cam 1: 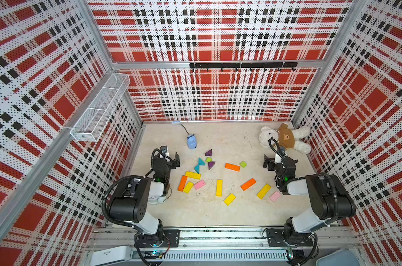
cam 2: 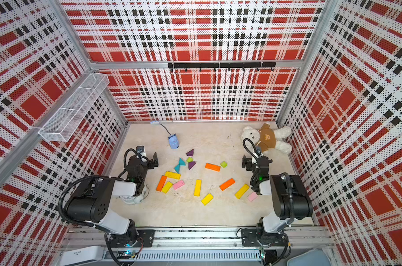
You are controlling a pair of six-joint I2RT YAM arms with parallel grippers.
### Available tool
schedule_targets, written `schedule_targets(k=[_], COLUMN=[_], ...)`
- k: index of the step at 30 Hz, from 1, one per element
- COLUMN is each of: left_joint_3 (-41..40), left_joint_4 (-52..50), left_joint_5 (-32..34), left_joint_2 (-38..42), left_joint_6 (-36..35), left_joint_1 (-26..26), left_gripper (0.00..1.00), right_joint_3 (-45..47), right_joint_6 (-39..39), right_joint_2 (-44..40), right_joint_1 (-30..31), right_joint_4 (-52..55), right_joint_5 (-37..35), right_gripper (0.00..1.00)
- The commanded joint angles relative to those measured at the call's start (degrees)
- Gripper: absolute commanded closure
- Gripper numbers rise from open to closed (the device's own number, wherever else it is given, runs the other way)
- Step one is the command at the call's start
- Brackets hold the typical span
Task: Assemble a carrot with building blocks
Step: Adjust the building block at the center of the board.
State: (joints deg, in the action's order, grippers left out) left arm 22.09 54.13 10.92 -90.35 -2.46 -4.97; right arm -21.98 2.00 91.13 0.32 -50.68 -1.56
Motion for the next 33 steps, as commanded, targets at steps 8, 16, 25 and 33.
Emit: schedule_targets(k=[8, 16, 25, 33], left_joint_3=[0.94, 0.94, 0.94, 0.54], left_joint_4=[-0.08, -0.08, -0.07, 0.33], left_joint_5=[-0.37, -0.41, -0.50, -2.91], left_joint_2=[0.00, -0.01, 0.03, 0.21], left_joint_6=[-0.44, -0.44, -0.44, 0.73], left_joint_1=[-0.07, -0.12, -0.12, 1.45], left_gripper=[0.00, 0.00, 0.00, 0.00], right_joint_3=[-1.26, -1.21, -1.17, -1.10], right_joint_6=[1.19, 1.19, 1.14, 1.06], right_joint_2=[0.05, 0.10, 0.10, 0.01], right_joint_1=[0.30, 0.30, 0.30, 0.30], right_joint_4=[-1.75, -1.71, -1.78, -2.02], right_joint_5=[-0.21, -0.22, -0.24, 0.16], right_gripper=[0.00, 0.00, 0.00, 0.00])
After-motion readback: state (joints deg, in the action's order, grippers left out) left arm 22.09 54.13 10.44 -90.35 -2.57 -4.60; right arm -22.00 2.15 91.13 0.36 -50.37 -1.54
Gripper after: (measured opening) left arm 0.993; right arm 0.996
